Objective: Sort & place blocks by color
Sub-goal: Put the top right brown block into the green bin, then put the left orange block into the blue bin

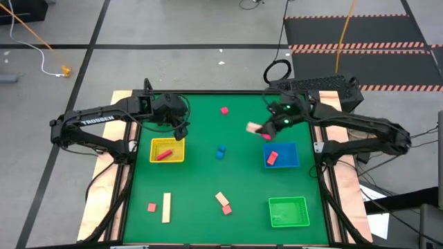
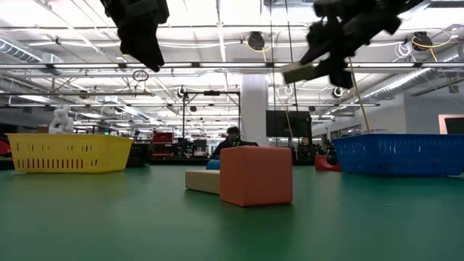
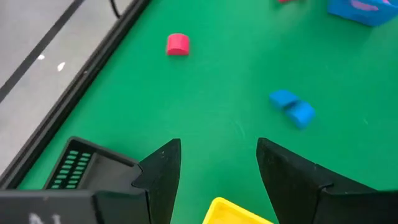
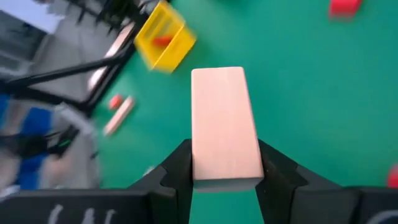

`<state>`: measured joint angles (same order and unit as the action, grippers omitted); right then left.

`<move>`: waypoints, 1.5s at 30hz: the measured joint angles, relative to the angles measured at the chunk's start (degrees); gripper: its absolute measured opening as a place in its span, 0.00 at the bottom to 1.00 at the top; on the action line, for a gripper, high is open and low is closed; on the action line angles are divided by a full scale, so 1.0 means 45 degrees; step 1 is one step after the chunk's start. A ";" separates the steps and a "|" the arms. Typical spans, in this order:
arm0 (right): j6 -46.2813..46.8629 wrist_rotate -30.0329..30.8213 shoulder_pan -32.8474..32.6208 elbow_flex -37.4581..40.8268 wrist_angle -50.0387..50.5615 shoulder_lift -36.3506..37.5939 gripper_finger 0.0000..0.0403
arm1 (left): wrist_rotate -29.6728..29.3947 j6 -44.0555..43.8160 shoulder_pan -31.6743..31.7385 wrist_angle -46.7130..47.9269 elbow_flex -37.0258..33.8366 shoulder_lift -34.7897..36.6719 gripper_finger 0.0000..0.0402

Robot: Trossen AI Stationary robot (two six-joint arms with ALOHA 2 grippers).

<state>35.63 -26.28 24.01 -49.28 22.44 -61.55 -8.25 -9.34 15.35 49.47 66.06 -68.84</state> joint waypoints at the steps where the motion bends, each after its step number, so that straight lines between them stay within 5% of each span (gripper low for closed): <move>1: 0.0328 -0.0364 -0.0128 0.0000 0.0539 0.0330 0.28 | -0.0099 -0.0259 0.0000 0.0002 0.0000 -0.0004 0.53; 6: 0.2138 -0.1444 -0.1781 0.0000 0.2567 0.1230 0.28 | -0.0197 -0.1779 0.0000 0.0066 0.0000 -0.0005 0.53; 15: 0.6380 -0.1551 -0.6999 0.0000 0.2947 0.1057 0.28 | -0.0171 -0.4533 -0.0309 0.2501 0.0005 -0.0005 0.53; 27: 1.1628 -0.1311 -1.2349 0.0005 0.2713 -0.0845 0.28 | 0.0137 -0.6422 -0.3537 0.3630 0.0005 -0.0005 0.53; 36: 1.1518 -0.0737 -1.3031 0.0010 0.3121 -0.2856 0.40 | -0.0242 -0.8494 -0.6231 0.3615 0.0005 -0.0005 0.53; 45: 1.0934 -0.0468 -1.3020 0.0010 0.3170 -0.3097 0.49 | -0.0309 -1.1954 -0.9321 0.3612 0.0005 -0.0035 0.53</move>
<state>84.84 -28.38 -34.58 -49.23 36.71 -75.49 -9.64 -63.13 -26.59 65.72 66.08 -68.99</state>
